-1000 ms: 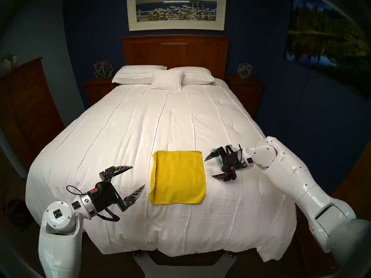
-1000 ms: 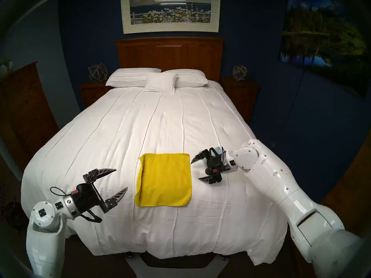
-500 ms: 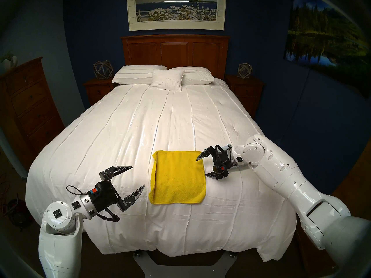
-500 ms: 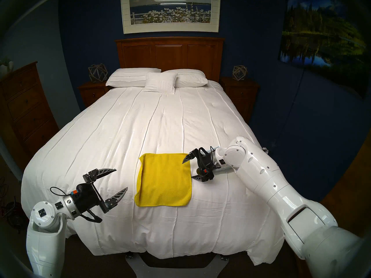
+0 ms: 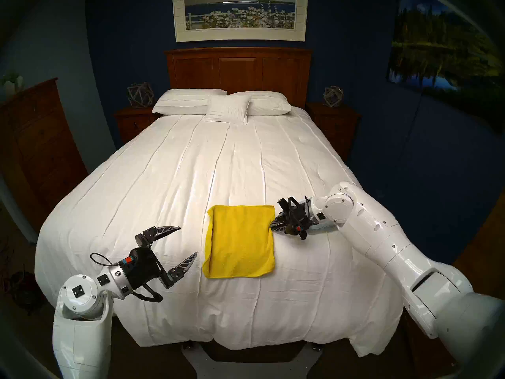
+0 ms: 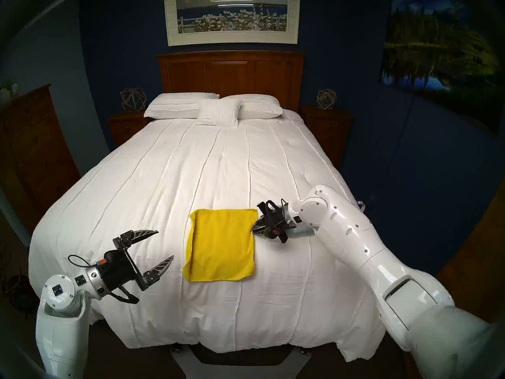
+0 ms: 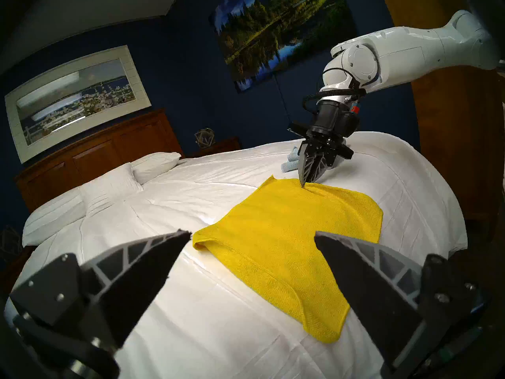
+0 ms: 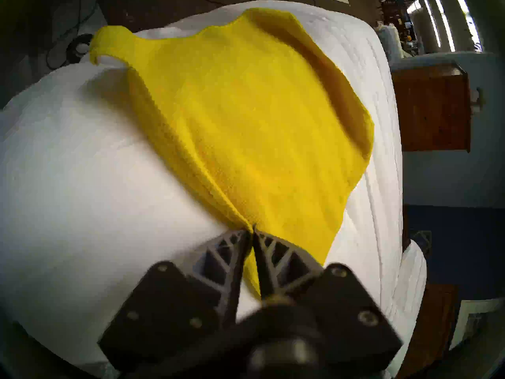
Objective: Fold the hand towels twice and stack them up
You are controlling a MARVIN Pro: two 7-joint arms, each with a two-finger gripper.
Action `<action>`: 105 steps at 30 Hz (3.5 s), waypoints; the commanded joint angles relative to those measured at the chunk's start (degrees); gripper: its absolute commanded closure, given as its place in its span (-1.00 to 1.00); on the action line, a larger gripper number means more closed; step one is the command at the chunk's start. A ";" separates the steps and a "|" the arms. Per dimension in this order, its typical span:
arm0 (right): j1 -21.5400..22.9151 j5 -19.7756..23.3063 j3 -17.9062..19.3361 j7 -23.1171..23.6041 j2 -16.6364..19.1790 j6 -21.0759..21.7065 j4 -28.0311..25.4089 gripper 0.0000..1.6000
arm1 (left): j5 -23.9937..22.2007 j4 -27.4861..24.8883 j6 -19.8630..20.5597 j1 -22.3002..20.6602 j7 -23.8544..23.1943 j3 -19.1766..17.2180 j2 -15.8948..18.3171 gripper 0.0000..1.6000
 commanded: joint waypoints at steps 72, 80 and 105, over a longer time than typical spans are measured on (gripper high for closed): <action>2.98 -0.75 -6.48 1.50 1.48 -14.07 -10.52 -1.00 | 0.25 -0.62 -0.11 -0.54 -0.64 -0.36 -0.53 -1.00; 1.06 1.47 -8.36 1.10 6.18 -14.07 -16.35 -1.00 | 0.28 -0.71 -0.09 -0.53 -0.73 -0.41 -0.60 -1.00; -5.67 0.94 -13.39 2.51 6.70 -3.18 -36.46 -1.00 | 0.37 -0.84 -0.03 -0.56 -1.02 -0.59 -0.85 -1.00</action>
